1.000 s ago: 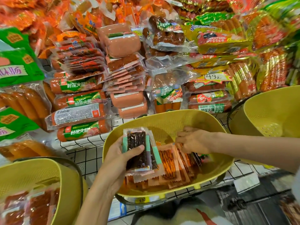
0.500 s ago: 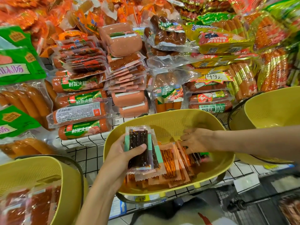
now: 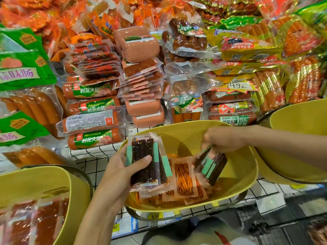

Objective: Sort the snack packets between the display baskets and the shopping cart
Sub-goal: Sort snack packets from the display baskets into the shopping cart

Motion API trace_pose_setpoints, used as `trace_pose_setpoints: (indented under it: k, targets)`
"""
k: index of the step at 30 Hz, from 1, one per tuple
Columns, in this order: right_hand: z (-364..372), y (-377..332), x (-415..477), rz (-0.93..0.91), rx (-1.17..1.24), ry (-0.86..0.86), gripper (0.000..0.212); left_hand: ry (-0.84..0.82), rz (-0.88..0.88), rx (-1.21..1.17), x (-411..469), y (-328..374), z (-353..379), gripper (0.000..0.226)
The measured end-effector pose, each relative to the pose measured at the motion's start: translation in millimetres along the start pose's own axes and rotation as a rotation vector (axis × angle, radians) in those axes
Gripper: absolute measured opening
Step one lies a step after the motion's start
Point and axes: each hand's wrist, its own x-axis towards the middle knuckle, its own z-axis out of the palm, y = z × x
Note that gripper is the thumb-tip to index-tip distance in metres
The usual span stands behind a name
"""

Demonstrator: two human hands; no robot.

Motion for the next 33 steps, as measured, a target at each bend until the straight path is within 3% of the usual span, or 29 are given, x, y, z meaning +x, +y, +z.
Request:
trace_pose_setpoints:
  k: [3,5,6,8,10,15,20,22,28,33]
  targets:
    - [-7.3,-9.3,2.8,-0.087,0.529,0.102,0.012,0.022,0.019,-0.015,-2.2,5.9,-5.9,0.053]
    - [-1.6,-18.4,11.9,-0.008,0.763,0.016,0.021,0.037,0.028,-0.014,-2.6,7.8,-8.3,0.052]
    - [5.0,-21.5,18.1,0.05,0.742,-0.04,0.029,0.045,0.033,-0.012,-3.1,8.2,-9.4,0.052]
    - [13.9,-22.7,26.9,0.148,0.451,-0.097,0.045,0.061,0.046,-0.008,-3.8,7.6,-12.5,0.051]
    - [17.6,-21.6,30.6,0.176,0.272,0.028,0.047,0.074,0.055,-0.008,-4.4,6.1,-15.7,0.05]
    - [30.8,-48.6,41.6,0.175,0.245,0.196,0.031,0.114,0.077,-0.026,-5.5,3.0,-21.8,0.048]
    - [46.6,-95.5,66.3,0.308,0.092,0.063,0.07,0.127,0.082,-0.042,-6.2,1.7,-24.8,0.043]
    - [50.7,-103.1,76.3,0.359,0.004,0.073,0.066,0.133,0.085,-0.048,-7.0,1.1,-25.6,0.041]
    - [33.7,-82.4,65.9,0.371,0.406,0.254,0.023,0.245,0.147,-0.048,-10.5,1.1,-29.3,0.044]
    - [35.3,-60.9,48.4,0.413,0.561,0.389,0.011,0.323,0.181,0.011,-9.8,-1.1,-28.0,0.038]
